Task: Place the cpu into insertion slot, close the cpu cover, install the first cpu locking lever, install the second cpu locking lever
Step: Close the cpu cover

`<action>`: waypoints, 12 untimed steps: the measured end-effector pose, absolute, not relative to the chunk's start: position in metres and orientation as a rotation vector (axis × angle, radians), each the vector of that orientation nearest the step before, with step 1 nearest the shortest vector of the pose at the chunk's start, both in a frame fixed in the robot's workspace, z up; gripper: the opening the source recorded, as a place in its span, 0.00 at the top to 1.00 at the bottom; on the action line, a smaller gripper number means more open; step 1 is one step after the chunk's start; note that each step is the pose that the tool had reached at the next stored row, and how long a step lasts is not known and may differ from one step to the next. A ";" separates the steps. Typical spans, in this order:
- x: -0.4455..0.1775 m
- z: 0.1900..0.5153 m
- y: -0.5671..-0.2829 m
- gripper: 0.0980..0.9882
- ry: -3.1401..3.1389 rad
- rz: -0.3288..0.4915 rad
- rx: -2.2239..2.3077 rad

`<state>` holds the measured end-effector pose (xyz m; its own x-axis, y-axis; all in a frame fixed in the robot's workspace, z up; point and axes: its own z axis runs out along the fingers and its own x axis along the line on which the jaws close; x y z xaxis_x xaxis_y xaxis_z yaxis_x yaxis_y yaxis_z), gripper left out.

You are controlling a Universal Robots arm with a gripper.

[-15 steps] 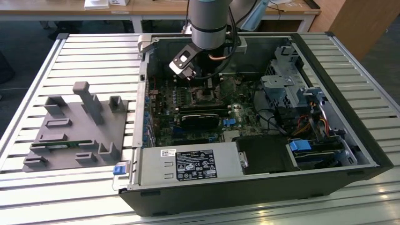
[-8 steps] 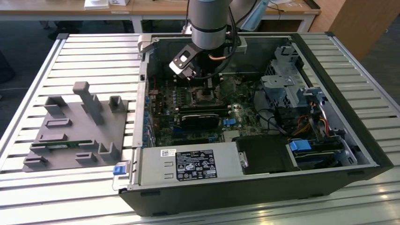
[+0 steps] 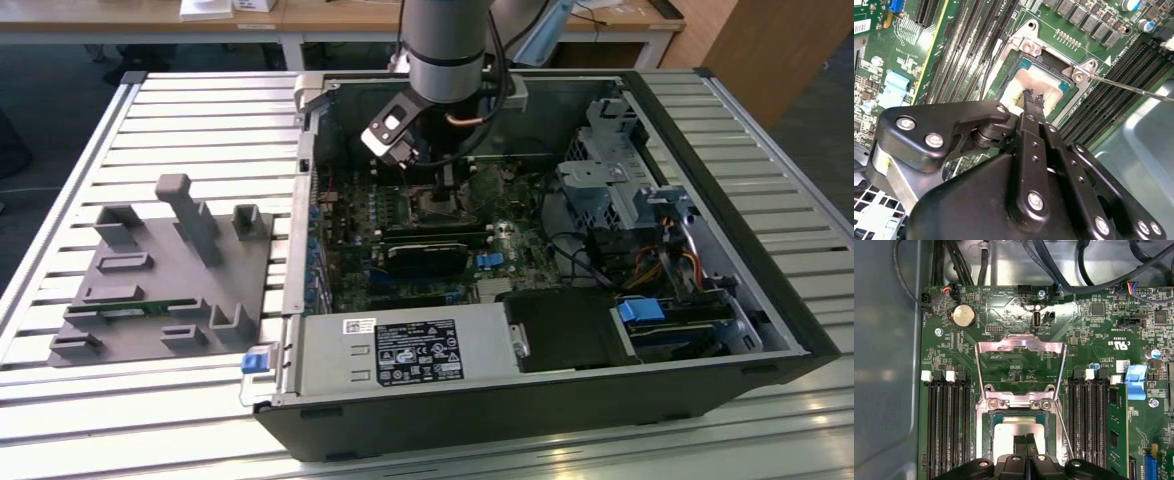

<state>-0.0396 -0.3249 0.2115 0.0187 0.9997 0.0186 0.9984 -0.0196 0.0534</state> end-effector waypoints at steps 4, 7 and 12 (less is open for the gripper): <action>-0.040 0.214 -0.325 0.99 2.182 0.079 2.224; -0.040 0.215 -0.325 0.99 2.182 0.080 2.224; -0.040 0.218 -0.325 0.99 2.183 0.078 2.225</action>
<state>-0.0396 -0.3249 0.2179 0.0186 0.9996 0.0193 0.9985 -0.0196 0.0515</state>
